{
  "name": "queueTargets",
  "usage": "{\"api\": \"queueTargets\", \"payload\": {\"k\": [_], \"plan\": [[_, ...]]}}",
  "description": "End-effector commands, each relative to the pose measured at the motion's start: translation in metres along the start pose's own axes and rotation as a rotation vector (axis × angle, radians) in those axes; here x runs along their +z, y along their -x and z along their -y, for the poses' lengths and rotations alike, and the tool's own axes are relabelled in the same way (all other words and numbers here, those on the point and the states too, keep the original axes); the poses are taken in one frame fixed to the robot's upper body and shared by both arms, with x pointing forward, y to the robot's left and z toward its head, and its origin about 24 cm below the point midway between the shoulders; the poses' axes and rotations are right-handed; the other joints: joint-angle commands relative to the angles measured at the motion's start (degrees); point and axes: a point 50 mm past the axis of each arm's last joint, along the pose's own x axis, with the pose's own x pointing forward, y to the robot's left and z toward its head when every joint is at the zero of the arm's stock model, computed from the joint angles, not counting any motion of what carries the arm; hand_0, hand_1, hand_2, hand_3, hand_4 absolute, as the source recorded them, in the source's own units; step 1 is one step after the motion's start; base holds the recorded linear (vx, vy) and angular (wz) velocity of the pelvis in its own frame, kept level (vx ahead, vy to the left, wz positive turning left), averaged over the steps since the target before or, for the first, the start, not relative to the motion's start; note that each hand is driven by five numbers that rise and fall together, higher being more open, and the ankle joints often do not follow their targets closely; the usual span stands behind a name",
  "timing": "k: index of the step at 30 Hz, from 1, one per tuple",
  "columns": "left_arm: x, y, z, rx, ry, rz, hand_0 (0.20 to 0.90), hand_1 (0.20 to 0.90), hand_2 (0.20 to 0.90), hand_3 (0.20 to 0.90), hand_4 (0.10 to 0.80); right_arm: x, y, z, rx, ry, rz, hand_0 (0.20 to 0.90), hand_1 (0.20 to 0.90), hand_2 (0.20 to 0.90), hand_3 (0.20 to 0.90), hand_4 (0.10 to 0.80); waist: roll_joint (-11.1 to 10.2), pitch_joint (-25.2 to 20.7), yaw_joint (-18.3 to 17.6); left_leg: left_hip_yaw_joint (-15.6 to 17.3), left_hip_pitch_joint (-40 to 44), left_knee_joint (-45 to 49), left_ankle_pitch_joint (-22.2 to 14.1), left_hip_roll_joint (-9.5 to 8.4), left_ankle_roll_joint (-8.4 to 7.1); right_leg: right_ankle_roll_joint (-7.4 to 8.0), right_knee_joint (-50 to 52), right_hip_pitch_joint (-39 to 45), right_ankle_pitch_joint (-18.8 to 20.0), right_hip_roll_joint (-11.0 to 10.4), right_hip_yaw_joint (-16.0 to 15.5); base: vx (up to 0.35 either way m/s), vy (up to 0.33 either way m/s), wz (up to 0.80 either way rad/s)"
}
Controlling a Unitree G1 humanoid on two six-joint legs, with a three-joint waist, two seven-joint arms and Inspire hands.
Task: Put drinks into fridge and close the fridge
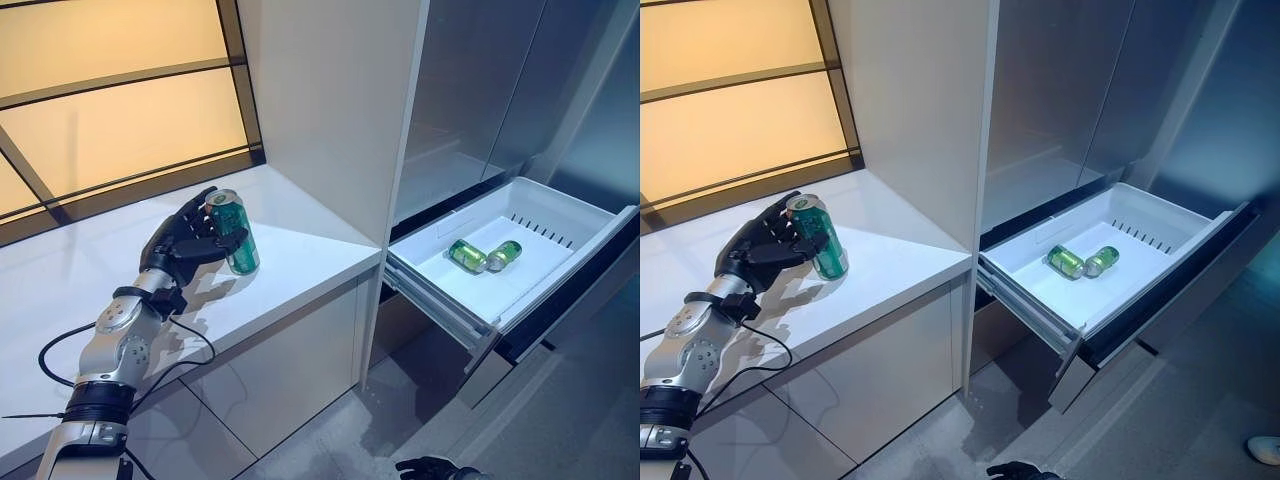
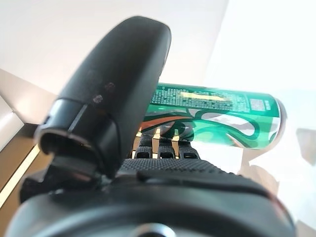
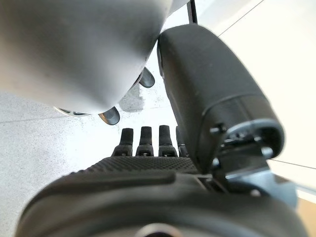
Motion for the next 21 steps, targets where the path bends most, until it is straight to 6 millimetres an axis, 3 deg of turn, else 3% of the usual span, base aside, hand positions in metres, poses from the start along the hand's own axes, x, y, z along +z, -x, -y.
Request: {"api": "queueTargets", "payload": {"k": [1, 21], "plan": [[0.081, -0.027, 0.006, -0.025, -0.069, 0.292, 0.9, 0.9, 0.9, 0.9, 0.8, -0.016, 0.006, 0.014, 0.012, 0.098, -0.083, 0.9, 0.9, 0.9, 0.9, 0.8, 0.3, -1.2, -1.8, 5.8, 2.5, 0.2, -8.3, -2.27, 1.61, -0.4, 0.2, 2.1, -5.4, 1.9, 4.2, 0.0, 0.0, 0.0], [0.117, -0.04, 0.023, 0.02, -0.052, 0.444, 0.9, 0.9, 0.9, 0.9, 0.8, -0.014, 0.005, 0.009, 0.023, 0.094, -0.083, 0.9, 0.9, 0.9, 0.9, 0.8, 0.1, -1.6, -4.0, 7.5, 3.0, 0.2, -9.1, -2.26, 2.06, -0.27, 0.6, 1.8, -5.5, 2.1, 6.0, 0.012, 0.005, -0.05]]}}
